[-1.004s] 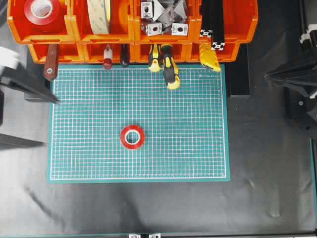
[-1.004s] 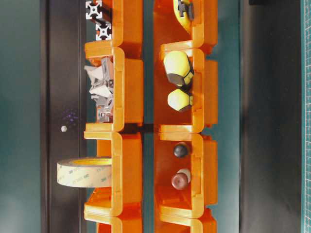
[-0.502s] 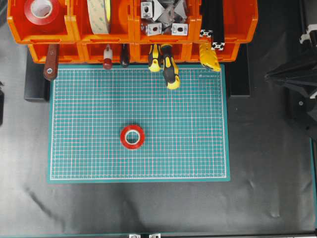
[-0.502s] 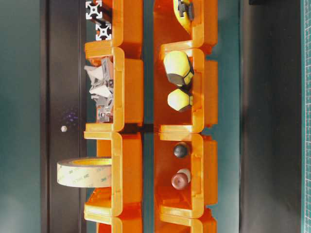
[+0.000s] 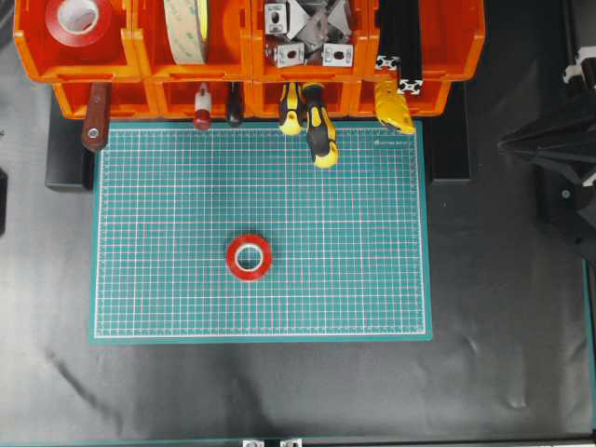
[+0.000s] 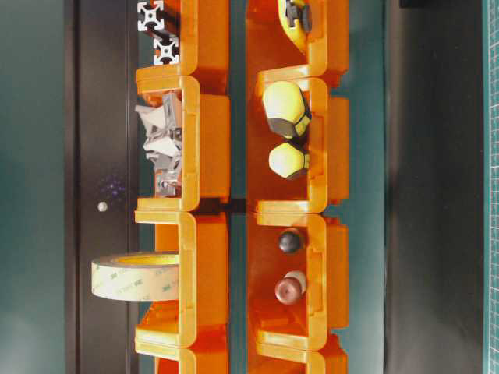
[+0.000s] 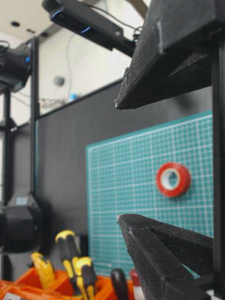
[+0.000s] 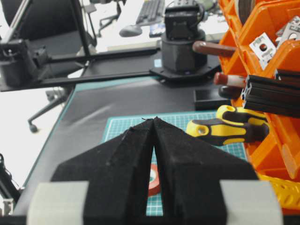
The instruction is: Pick vinyl tape from container rack with left arm.
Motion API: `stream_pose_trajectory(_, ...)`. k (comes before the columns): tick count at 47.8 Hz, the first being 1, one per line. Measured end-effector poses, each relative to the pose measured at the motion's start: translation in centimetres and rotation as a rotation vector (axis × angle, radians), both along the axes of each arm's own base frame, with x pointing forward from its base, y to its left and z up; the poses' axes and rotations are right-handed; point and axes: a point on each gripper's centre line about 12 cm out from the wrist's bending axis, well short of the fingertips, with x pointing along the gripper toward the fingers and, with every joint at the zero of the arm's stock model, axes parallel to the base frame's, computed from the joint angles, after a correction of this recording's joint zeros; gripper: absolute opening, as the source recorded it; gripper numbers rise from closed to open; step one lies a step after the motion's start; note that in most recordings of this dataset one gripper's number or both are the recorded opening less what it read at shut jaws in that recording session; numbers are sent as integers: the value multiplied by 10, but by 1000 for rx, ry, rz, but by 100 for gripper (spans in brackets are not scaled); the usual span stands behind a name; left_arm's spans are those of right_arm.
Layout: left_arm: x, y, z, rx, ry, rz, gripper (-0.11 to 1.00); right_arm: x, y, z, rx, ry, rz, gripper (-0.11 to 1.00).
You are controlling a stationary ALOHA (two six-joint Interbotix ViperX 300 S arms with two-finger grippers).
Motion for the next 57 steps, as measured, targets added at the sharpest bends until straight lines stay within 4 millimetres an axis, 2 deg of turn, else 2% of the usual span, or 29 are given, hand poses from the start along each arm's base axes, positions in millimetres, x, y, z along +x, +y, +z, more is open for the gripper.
stream_pose_trajectory(19, 2, 3, 3, -12, -77, 19, 86, 0, 2, -4, -4, 9, 14, 0)
stream_pose_trajectory(36, 0, 3, -10, -21, -57, 20, 86, 0, 3, -3, -5, 1, 15, 0)
stream_pose_trajectory(57, -2, 4, -15, -21, -71, 20, 86, 0, 4, 0, -9, -25, 26, 0)
